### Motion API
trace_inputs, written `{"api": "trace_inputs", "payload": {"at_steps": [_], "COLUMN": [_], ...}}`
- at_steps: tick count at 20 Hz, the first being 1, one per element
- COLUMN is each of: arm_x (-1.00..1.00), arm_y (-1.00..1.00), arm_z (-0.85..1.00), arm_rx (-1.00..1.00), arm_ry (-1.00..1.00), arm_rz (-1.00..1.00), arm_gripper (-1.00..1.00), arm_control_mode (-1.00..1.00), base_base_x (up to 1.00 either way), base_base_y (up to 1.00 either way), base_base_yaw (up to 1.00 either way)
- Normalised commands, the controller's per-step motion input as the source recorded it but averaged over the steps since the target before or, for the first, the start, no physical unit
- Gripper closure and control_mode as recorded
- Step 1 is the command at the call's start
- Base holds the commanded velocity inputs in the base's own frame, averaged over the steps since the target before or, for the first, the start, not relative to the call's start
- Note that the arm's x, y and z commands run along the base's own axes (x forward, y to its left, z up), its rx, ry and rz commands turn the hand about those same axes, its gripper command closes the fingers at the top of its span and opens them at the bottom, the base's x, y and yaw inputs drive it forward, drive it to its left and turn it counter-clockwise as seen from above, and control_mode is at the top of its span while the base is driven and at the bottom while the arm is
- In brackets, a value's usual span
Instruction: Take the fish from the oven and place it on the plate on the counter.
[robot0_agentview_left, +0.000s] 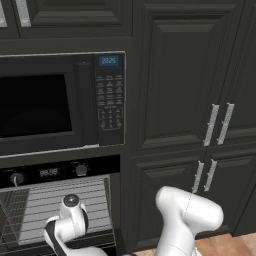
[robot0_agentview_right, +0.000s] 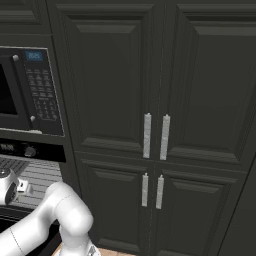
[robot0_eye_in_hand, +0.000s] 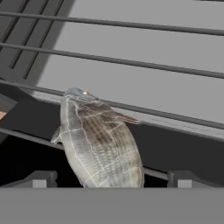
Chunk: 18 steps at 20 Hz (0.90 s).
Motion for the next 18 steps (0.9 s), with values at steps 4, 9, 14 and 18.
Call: {"api": "trace_inputs", "payload": {"at_steps": [4, 9, 14, 18], "arm_x": [0.00, 0.00, 0.00, 0.00], "arm_y": [0.00, 0.00, 0.00, 0.00], "arm_z": [-0.23, -0.17, -0.17, -0.10], "arm_rx": [0.00, 0.00, 0.00, 0.00], "arm_ry": [0.00, 0.00, 0.00, 0.00], "arm_rz": [0.00, 0.00, 0.00, 0.00], "arm_gripper": [-1.00, -1.00, 1.00, 1.00], "arm_control_mode": [-1.00, -1.00, -1.00, -1.00], "base_base_x": [0.00, 0.00, 0.00, 0.00], "base_base_y": [0.00, 0.00, 0.00, 0.00], "base_base_yaw": [0.00, 0.00, 0.00, 0.00]}}
